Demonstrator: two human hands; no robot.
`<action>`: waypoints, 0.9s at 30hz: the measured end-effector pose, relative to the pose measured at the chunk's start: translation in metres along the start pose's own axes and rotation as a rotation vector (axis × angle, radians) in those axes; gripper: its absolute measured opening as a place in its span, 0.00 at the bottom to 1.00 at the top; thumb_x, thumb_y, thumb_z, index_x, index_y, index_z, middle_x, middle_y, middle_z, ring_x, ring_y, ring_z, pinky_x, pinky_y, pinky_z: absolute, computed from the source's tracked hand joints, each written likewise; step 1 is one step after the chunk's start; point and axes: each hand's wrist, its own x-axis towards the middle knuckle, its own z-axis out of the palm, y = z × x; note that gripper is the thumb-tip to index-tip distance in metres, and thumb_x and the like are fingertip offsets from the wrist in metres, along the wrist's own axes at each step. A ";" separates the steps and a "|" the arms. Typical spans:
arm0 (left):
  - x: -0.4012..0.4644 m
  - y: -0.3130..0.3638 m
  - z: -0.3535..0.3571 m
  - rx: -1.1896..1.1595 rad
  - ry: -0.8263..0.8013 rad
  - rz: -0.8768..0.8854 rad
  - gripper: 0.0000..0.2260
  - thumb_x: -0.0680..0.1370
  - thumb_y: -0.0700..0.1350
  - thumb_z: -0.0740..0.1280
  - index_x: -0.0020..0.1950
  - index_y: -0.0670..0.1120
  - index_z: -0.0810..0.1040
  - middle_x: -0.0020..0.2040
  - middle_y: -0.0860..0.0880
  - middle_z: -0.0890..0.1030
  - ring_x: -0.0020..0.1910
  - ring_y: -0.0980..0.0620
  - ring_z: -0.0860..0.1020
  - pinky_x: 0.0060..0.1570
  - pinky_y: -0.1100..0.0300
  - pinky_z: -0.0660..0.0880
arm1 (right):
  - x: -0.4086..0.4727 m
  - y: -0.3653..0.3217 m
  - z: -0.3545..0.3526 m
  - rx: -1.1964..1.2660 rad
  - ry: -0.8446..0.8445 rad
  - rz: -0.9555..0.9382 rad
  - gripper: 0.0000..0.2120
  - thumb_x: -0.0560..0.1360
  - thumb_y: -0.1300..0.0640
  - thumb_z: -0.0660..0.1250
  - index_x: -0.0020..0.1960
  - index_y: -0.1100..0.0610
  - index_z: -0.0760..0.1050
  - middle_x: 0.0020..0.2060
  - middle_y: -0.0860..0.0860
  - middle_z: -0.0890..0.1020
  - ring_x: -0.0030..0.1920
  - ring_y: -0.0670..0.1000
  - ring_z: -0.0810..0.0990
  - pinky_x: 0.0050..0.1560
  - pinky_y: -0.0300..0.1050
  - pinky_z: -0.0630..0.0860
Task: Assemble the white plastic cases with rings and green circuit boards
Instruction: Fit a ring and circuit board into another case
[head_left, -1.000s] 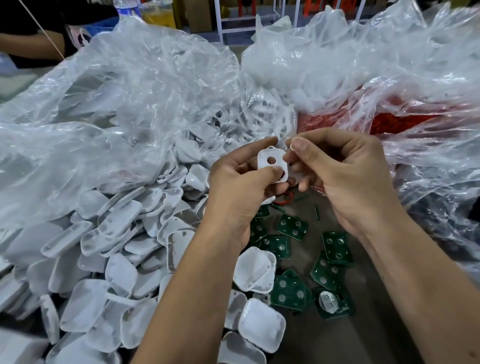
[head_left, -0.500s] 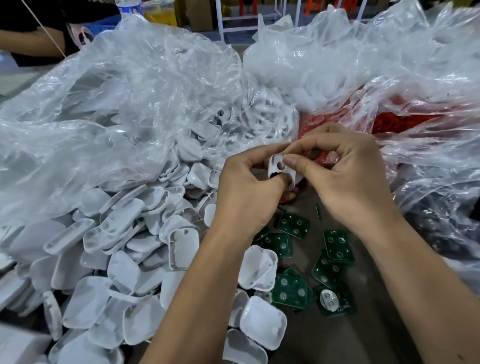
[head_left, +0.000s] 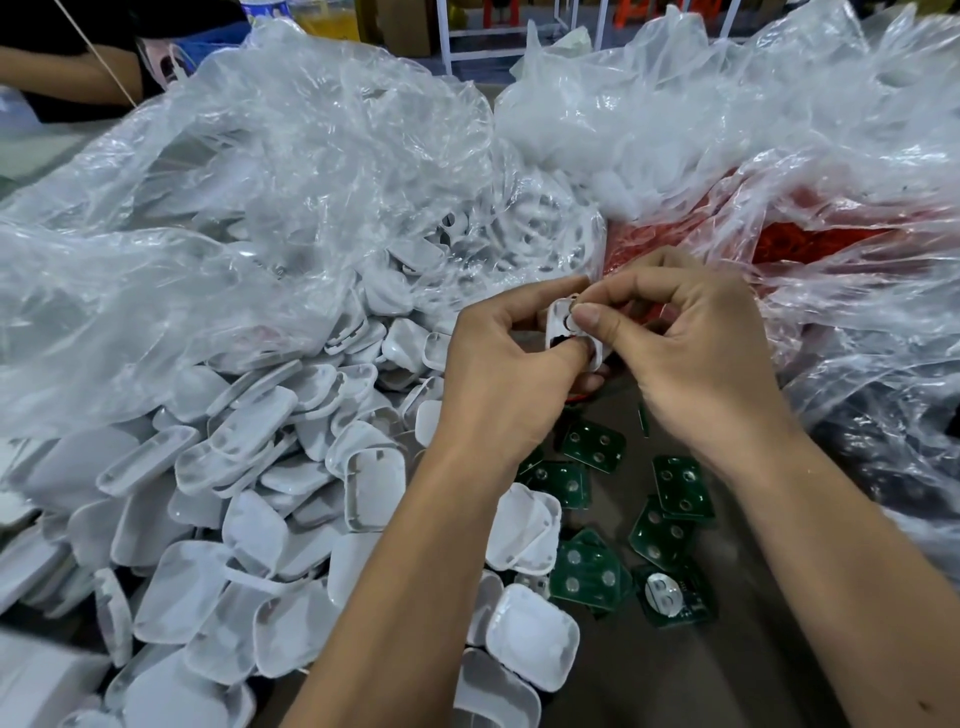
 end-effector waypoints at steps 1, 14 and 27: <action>0.000 0.000 0.000 0.007 -0.001 0.003 0.19 0.76 0.30 0.70 0.61 0.48 0.85 0.42 0.43 0.87 0.34 0.50 0.84 0.42 0.54 0.85 | 0.000 -0.001 0.000 -0.011 -0.004 -0.003 0.07 0.74 0.57 0.79 0.44 0.45 0.85 0.43 0.47 0.81 0.40 0.46 0.79 0.42 0.34 0.76; -0.001 0.000 0.002 -0.086 0.013 -0.034 0.17 0.77 0.31 0.70 0.60 0.48 0.85 0.35 0.46 0.85 0.30 0.53 0.83 0.34 0.62 0.80 | -0.007 -0.008 0.008 0.103 0.077 0.093 0.02 0.75 0.58 0.78 0.44 0.54 0.87 0.44 0.55 0.83 0.31 0.43 0.82 0.31 0.32 0.77; -0.002 -0.004 0.004 -0.015 0.050 0.022 0.18 0.76 0.31 0.69 0.60 0.49 0.84 0.35 0.46 0.86 0.31 0.53 0.85 0.31 0.62 0.79 | -0.010 -0.010 0.009 0.105 0.093 0.107 0.04 0.74 0.60 0.79 0.42 0.55 0.86 0.34 0.48 0.86 0.27 0.44 0.83 0.29 0.33 0.77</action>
